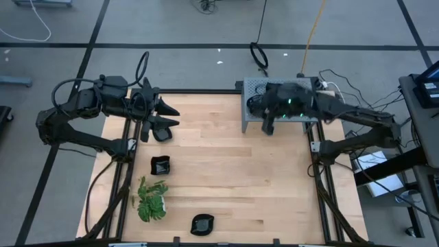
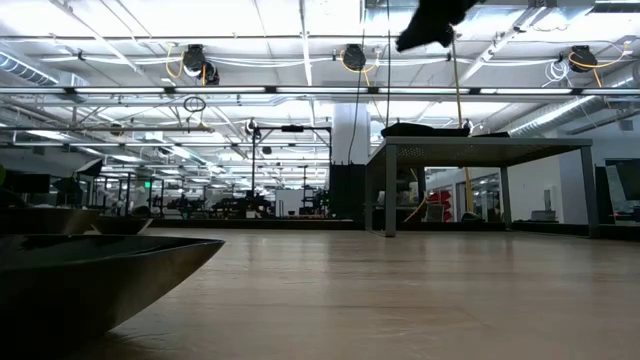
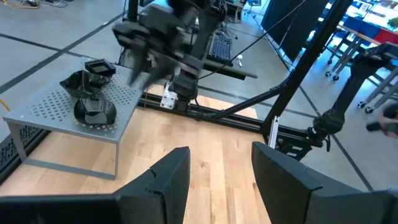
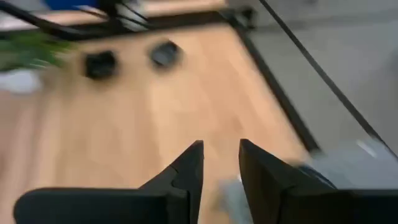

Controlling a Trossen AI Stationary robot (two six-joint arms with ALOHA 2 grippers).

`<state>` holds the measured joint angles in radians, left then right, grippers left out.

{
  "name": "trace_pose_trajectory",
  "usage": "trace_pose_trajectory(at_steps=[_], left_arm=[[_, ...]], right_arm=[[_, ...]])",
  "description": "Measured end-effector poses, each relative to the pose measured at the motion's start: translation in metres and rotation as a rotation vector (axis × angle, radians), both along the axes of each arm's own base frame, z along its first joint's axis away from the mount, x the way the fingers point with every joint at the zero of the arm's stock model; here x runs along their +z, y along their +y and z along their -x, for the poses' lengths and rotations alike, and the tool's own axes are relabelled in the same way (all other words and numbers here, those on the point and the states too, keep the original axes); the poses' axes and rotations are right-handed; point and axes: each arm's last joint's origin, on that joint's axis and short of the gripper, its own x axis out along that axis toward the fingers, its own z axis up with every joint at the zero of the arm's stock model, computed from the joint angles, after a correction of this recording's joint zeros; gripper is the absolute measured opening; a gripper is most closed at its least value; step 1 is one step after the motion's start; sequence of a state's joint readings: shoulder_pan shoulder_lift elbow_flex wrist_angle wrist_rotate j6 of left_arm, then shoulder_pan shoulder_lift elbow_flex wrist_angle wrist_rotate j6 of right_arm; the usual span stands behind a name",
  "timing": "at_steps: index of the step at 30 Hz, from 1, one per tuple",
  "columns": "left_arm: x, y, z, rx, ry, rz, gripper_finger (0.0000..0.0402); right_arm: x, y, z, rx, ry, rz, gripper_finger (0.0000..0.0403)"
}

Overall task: Pick & Place Mini shaped plates
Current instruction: Move the leaf-shaped plate to the middle of the table

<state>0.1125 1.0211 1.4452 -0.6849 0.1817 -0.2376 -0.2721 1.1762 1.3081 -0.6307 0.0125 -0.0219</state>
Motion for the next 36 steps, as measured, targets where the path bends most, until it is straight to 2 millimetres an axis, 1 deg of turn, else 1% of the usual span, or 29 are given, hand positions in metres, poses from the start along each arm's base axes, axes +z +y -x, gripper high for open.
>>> trace_pose_trajectory(at_steps=[2, 5, 8, 11, 14, 17, 21, 24, 27, 32, 36], left_arm=[[0.0, 0.0, 0.0, 0.001, 0.0, 0.004, 0.0175], [0.0, 0.0, 0.0, 0.001, 0.0, 0.003, 0.0175], [0.0, 0.0, 0.0, 0.001, 0.0, 0.003, 0.0175], [0.0, 0.0, 0.0, 0.001, 0.0, 0.002, 0.0175], [0.0, 0.0, 0.0, 0.001, 0.0, 0.003, 0.0175], [0.0, 0.0, 0.0, 0.001, 0.0, 0.002, 0.0175], [0.001, 0.0, 0.0, 0.001, -0.008, 0.001, 0.0175], [0.001, 0.0, 0.0, 0.002, -0.007, 0.007, 0.0175], [0.001, 0.0, 0.0, 0.002, -0.007, 0.007, 0.0175], [0.001, 0.0, 0.0, 0.002, -0.007, 0.006, 0.0175], [0.001, 0.0, 0.0, 0.003, -0.007, 0.007, 0.0175]], right_arm=[[-0.004, 0.016, -0.012, 0.074, -0.07, 0.019, 0.009], [-0.008, 0.039, -0.024, 0.163, -0.178, 0.043, 0.0091], [-0.012, 0.058, -0.037, 0.212, -0.273, 0.005, 0.0091], [-0.022, 0.074, -0.053, 0.239, -0.293, -0.063, 0.0091], [-0.037, 0.088, -0.073, 0.279, -0.287, -0.076, 0.0091], [-0.056, 0.098, -0.095, 0.301, -0.276, -0.091, 0.0091], [-0.086, 0.102, -0.121, 0.293, -0.251, -0.128, 0.0091], [-0.108, 0.105, -0.137, 0.327, -0.235, -0.257, 0.0092], [-0.133, 0.115, -0.152, 0.415, -0.21, -0.406, 0.01], [-0.166, 0.142, -0.165, 0.558, -0.169, -0.524, 0.0138], [-0.188, 0.166, -0.165, 0.604, -0.106, -0.553, 0.0163]])
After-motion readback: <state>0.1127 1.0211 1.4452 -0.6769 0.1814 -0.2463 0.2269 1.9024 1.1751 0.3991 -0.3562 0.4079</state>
